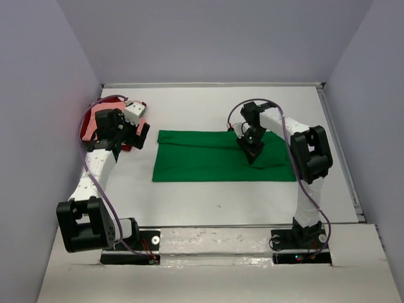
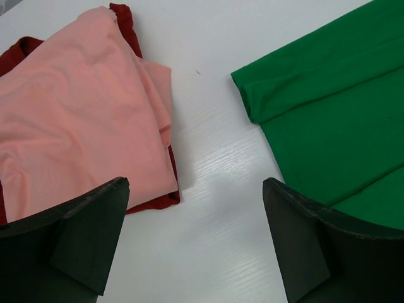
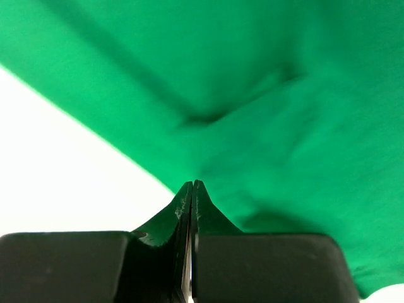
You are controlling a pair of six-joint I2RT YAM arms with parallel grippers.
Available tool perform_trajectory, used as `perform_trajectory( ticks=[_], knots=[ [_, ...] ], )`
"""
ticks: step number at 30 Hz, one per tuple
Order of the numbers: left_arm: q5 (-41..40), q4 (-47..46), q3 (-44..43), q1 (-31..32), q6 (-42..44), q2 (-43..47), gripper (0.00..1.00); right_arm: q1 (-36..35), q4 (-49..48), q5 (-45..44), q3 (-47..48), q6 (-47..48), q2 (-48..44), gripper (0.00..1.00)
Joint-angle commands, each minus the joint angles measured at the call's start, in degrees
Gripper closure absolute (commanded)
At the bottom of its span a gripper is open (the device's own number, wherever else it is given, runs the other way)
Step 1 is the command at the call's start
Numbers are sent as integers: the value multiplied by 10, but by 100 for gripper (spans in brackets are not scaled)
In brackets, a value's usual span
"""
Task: Fold and stack the t-shirts
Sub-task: Fold the tshirt
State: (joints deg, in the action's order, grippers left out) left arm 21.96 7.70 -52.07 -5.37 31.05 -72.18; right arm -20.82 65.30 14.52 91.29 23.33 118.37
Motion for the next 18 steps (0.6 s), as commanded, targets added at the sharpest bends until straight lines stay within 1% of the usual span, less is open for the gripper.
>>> perform_trajectory(
  ticks=[1, 7, 10, 11, 14, 15, 18],
  knots=[
    [15, -5, 6, -3, 2, 24, 1, -28, 74, 59, -1, 9, -87, 100],
    [20, -4, 5, -5, 2, 27, 1, -35, 84, 57, -30, 6, -149, 100],
    [20, -3, 5, -5, 2, 28, 1, -35, 64, 39, -39, 1, -160, 100],
    [21, -3, 5, -4, 2, 29, 1, -35, 58, 31, -44, 0, -159, 100],
    [23, -4, 6, -5, 2, 33, 1, -35, 5, -52, -45, -27, -147, 100],
    [24, -5, 6, -6, 2, 33, 1, -35, -19, -64, -45, -30, -141, 100],
    [24, -4, 7, -6, 2, 32, 1, -35, -36, -78, -23, -36, -106, 100]
  ],
)
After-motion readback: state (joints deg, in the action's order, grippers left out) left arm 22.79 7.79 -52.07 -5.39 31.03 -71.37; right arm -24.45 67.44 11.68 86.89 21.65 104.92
